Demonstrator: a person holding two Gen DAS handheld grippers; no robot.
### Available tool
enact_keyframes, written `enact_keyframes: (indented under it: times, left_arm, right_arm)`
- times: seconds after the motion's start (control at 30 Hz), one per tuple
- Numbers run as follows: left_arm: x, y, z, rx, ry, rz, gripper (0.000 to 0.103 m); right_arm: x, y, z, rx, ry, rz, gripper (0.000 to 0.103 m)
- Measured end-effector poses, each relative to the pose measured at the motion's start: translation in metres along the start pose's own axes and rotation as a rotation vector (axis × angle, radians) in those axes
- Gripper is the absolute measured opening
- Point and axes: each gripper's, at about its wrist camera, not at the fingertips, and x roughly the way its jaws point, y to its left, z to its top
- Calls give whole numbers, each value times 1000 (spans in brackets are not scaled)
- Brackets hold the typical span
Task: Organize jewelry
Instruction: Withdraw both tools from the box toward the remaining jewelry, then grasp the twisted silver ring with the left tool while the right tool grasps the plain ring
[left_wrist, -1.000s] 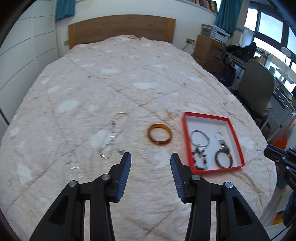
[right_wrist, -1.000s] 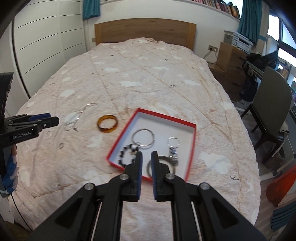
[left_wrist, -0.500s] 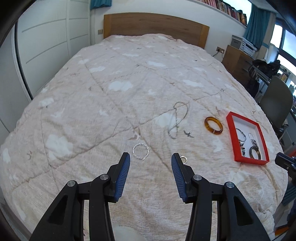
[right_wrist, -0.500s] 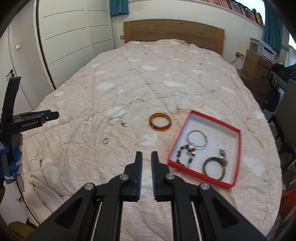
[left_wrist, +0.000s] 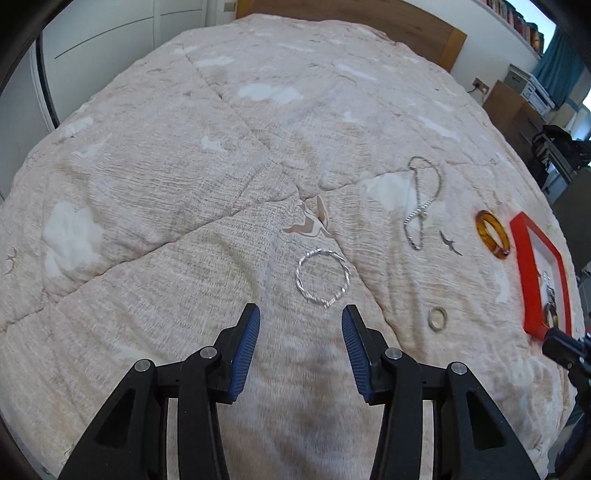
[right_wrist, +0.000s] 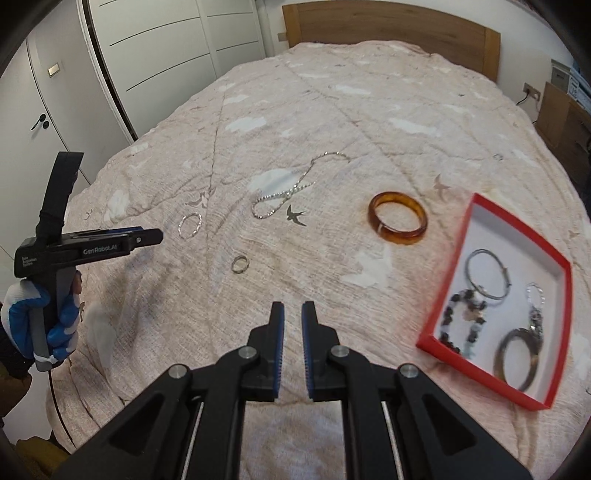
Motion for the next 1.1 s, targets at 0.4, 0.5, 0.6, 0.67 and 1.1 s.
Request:
enact_keyframes:
  times: [0.4,0.5,0.6,0.67,1.1]
  left_arm:
    - [45,8,14,-28,45,28,38]
    - [49,8,15,-27,47,23,36]
    - [53,7,18,-24,41,19,31]
    - [54,7,18,-18,36,17,28]
    - [32,9,8,-21,11,11,5]
  right_arm:
    - [73,35,18,-91,54,116,42]
    - [89,43,24,-107,71,115,42]
    - [103,46,26,-115,94,107,41]
    - [110,48,28,-125,106,90,41]
    - [112,49,32,-112,126,74,19]
